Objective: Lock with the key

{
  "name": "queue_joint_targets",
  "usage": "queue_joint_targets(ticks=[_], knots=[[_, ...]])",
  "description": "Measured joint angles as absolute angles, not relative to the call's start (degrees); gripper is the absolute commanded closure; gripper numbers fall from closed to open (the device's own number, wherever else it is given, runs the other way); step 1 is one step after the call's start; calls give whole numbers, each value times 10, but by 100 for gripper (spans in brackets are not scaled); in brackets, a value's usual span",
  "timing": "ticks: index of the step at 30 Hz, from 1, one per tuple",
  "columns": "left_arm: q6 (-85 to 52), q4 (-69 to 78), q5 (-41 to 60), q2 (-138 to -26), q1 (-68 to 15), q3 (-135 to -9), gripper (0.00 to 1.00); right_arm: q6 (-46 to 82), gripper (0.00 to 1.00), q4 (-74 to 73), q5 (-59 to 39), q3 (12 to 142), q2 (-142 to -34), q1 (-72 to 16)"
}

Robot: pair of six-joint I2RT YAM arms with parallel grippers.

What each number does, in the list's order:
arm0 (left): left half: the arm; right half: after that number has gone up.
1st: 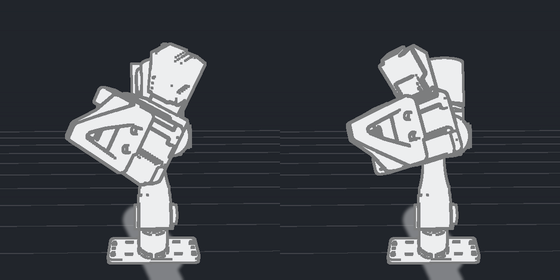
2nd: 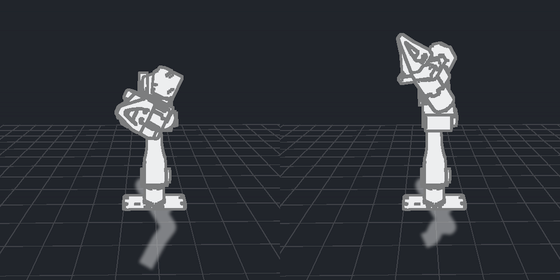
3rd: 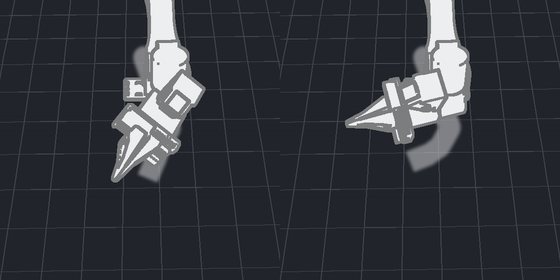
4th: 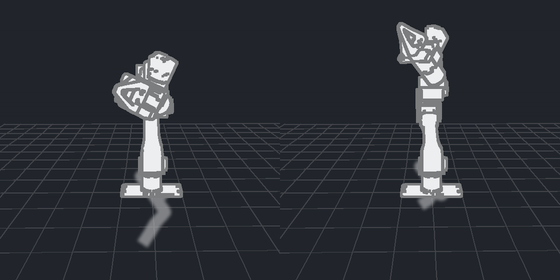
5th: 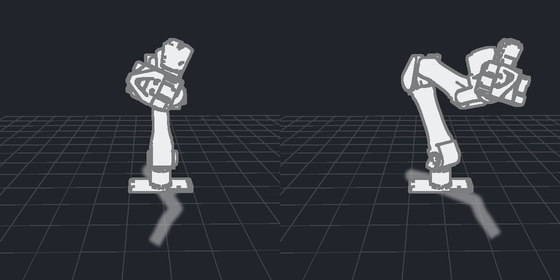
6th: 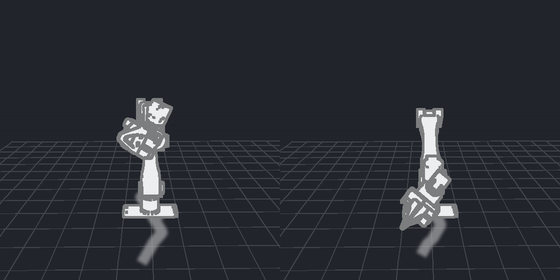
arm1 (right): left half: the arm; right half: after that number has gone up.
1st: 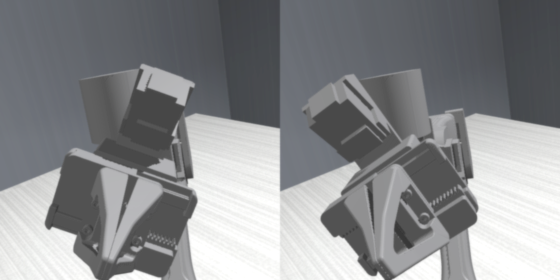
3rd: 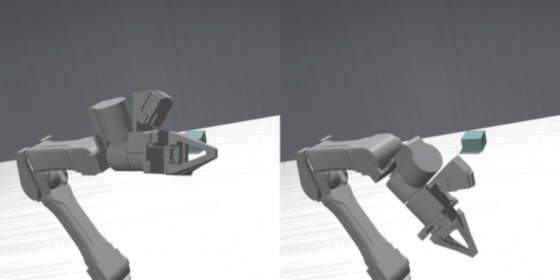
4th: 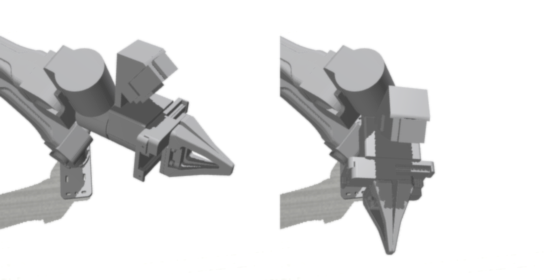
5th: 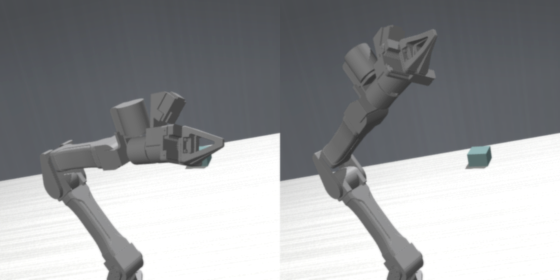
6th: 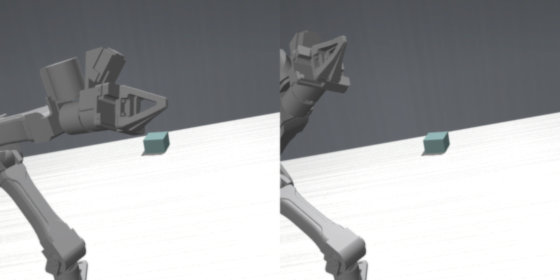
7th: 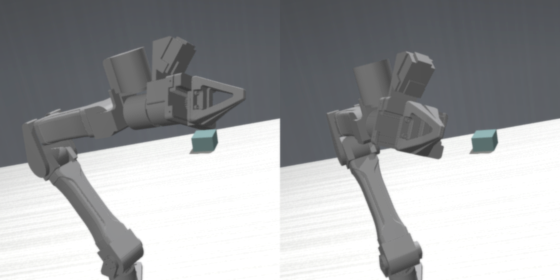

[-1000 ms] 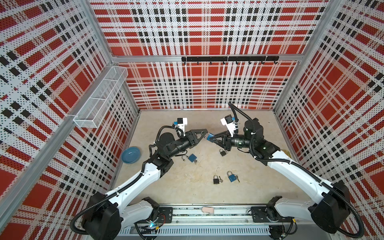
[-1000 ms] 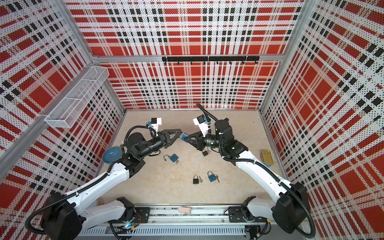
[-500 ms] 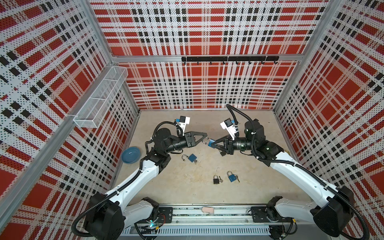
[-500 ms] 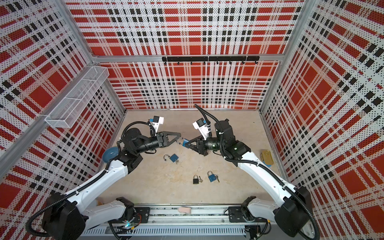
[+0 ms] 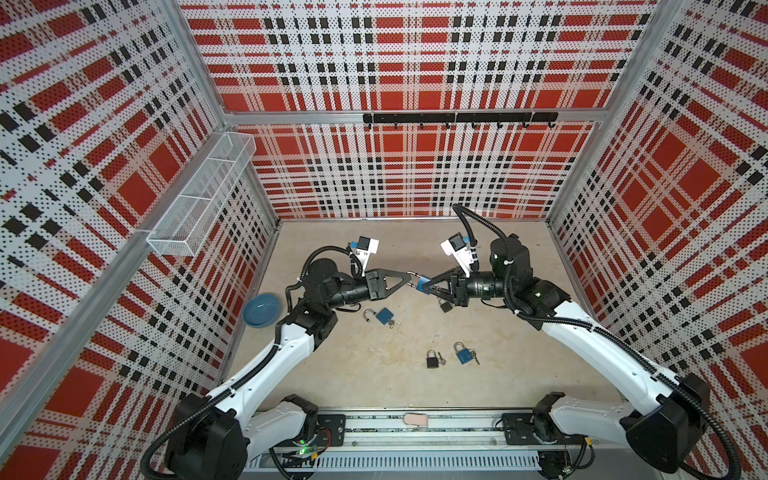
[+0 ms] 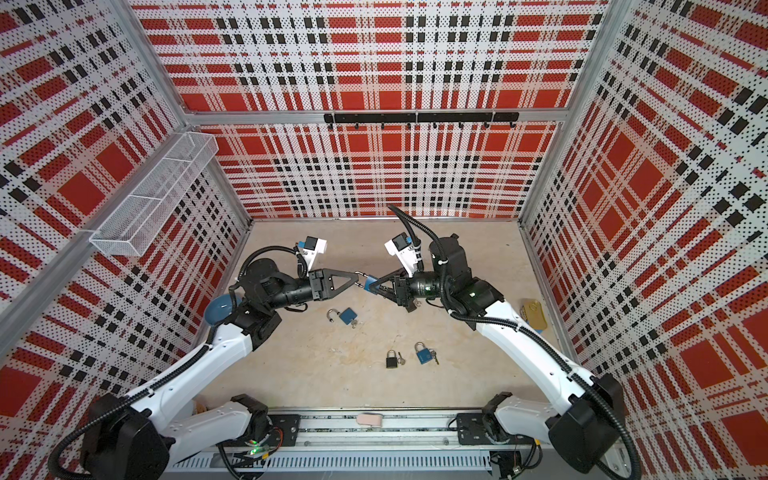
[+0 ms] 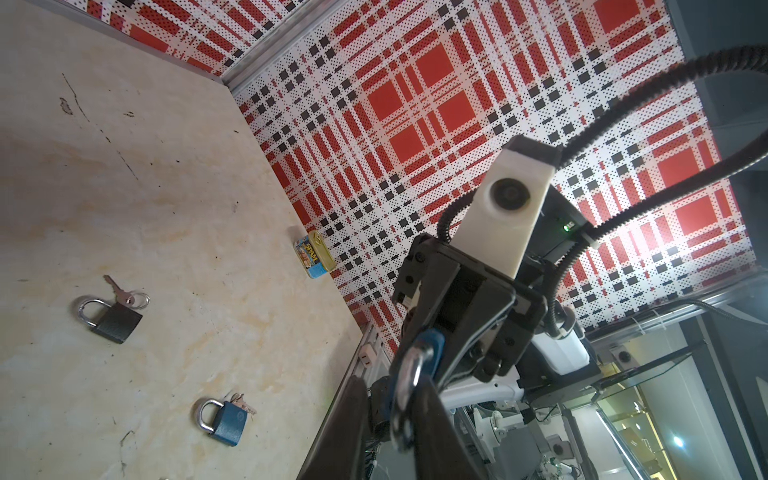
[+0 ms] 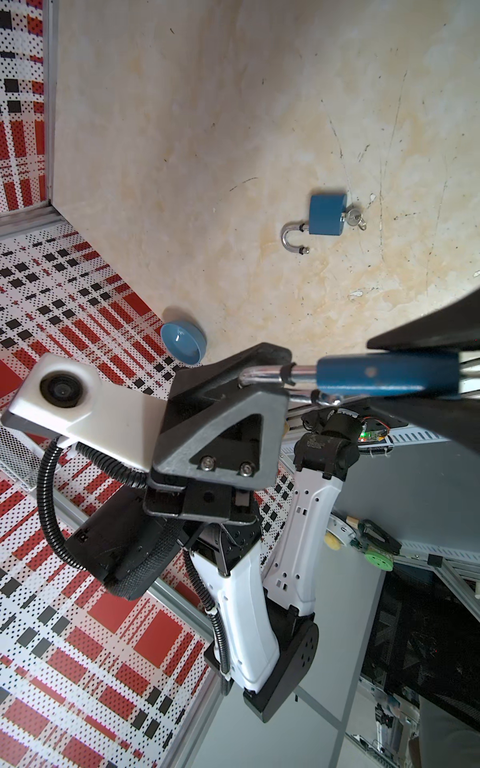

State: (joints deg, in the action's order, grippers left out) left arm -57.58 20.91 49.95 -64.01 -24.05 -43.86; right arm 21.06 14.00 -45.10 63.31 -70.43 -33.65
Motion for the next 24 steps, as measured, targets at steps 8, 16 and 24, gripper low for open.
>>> queue_joint_targets(ticks=[8, 16, 24], knots=[[-573, 209, 500, -640, -242, -439, 82, 216, 100, 139, -462, 633, -706, -336], [-572, 209, 502, -640, -242, -439, 93, 221, 100, 138, -470, 633, -713, -335], [-572, 208, 502, -641, -242, -439, 85, 227, 100, 134, -482, 633, -717, -333]])
